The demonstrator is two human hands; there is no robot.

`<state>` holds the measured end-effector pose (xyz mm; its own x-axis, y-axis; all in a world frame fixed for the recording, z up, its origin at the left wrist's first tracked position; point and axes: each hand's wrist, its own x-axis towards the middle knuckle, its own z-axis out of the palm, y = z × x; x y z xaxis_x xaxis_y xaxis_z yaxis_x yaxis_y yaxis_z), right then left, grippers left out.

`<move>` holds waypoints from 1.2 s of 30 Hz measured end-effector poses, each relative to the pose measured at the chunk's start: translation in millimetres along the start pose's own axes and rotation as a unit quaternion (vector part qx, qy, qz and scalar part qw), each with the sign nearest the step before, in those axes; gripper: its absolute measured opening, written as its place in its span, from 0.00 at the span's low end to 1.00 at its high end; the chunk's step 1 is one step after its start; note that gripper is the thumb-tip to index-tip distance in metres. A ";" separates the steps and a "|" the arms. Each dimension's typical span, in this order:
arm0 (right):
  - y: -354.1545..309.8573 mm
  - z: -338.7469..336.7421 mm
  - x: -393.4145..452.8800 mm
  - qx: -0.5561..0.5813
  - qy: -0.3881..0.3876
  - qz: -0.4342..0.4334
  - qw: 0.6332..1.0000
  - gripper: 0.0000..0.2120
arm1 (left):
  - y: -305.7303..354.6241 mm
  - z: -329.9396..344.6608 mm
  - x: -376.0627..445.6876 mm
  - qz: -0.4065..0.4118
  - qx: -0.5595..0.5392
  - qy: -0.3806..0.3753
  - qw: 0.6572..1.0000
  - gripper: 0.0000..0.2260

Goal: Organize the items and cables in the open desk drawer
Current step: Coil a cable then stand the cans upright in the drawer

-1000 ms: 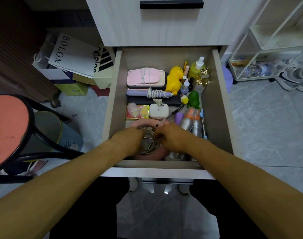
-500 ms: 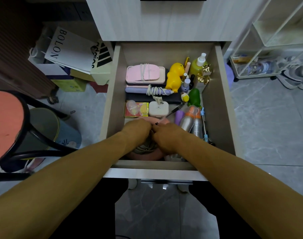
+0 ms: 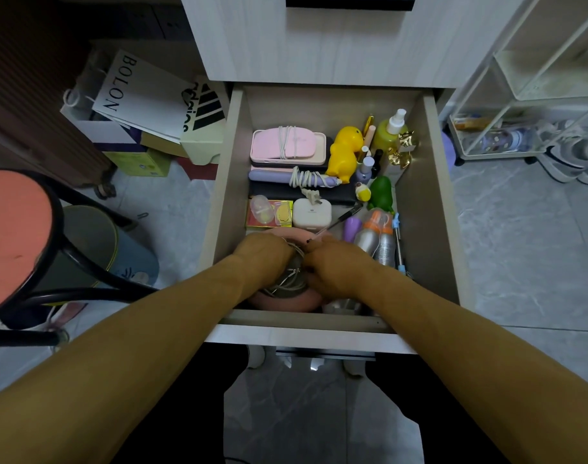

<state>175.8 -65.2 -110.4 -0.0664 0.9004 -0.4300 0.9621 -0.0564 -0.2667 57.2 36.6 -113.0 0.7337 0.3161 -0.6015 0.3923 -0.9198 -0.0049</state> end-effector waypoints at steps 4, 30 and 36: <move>-8.9 -3.9 7.8 0.059 0.016 0.068 0.996 0.15 | -0.1 1.4 -2.3 -0.001 -0.023 0.007 1.000 0.14; -0.8 -0.6 8.3 0.247 0.082 0.122 0.958 0.10 | -2.4 4.2 -11.1 -0.111 -0.143 0.019 0.983 0.11; -9.7 -1.8 8.0 0.300 0.080 0.082 0.947 0.08 | -0.5 3.2 -12.7 -0.109 -0.164 0.042 0.980 0.11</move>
<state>166.5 -56.7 -109.7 0.1571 0.9095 -0.3849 0.6296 -0.3925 -0.6704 45.9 32.3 -107.9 0.6506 0.5268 -0.5471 0.6913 -0.7090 0.1394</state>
